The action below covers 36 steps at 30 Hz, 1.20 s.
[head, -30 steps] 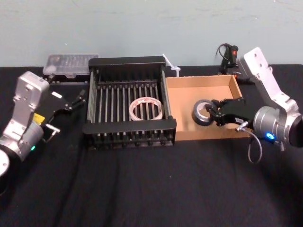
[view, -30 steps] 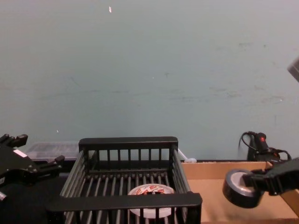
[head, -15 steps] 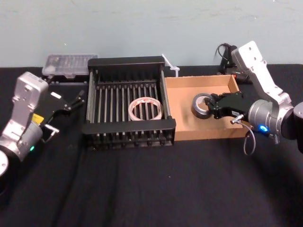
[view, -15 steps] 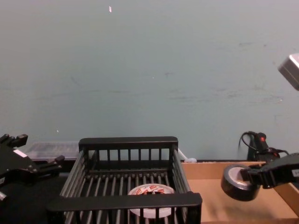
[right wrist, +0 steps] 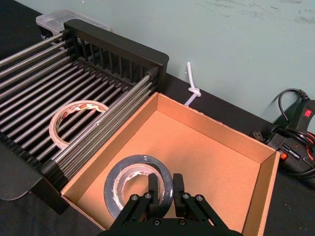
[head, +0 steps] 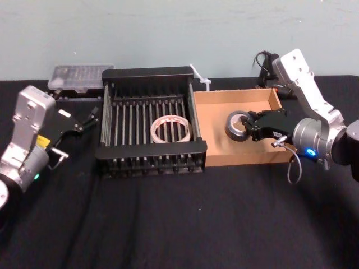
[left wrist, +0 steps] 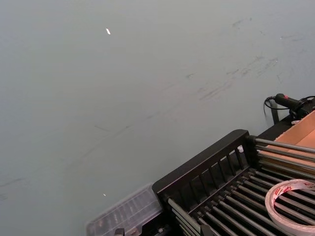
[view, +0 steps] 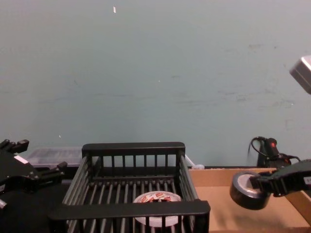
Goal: Pick up the white tape and place it into the black box , Pick up the silver tape and place it into the brown box.
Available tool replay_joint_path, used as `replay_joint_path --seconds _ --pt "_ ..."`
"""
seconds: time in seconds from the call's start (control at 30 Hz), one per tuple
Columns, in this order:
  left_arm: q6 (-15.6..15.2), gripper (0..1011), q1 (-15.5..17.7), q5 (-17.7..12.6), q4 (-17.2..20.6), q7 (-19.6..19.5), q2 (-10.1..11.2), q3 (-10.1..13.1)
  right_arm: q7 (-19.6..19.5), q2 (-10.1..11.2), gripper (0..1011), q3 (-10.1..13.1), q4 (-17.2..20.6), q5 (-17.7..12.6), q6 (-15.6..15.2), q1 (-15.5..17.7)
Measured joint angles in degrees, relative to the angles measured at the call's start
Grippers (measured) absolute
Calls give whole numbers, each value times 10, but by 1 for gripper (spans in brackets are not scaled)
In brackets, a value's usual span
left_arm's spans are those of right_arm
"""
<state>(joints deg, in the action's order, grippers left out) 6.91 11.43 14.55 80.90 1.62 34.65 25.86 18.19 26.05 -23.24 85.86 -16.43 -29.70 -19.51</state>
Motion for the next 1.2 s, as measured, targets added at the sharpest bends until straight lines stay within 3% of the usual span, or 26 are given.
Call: replay_joint_path --seconds 0.13,0.4,0.53,0.6,0.93,1.0,1.2 --pt "0 1001 0 0 0 0 0 0 0 0 218 0 0 0 0 0" --pt "0 1001 0 0 0 0 0 0 1 1 488 0 1 -1 0 1" --pt "0 1001 0 0 0 0 0 0 1 1 568 0 1 -1 0 1" --pt "0 1001 0 0 0 0 0 0 1 1 686 0 1 -1 0 1" --pt "0 1001 0 0 0 0 0 0 1 1 956 0 1 -1 0 1" --pt "0 1001 0 0 0 0 0 0 1 1 1000 0 1 -1 0 1" --pt "0 1001 0 0 0 0 0 0 1 1 1000 0 1 -1 0 1"
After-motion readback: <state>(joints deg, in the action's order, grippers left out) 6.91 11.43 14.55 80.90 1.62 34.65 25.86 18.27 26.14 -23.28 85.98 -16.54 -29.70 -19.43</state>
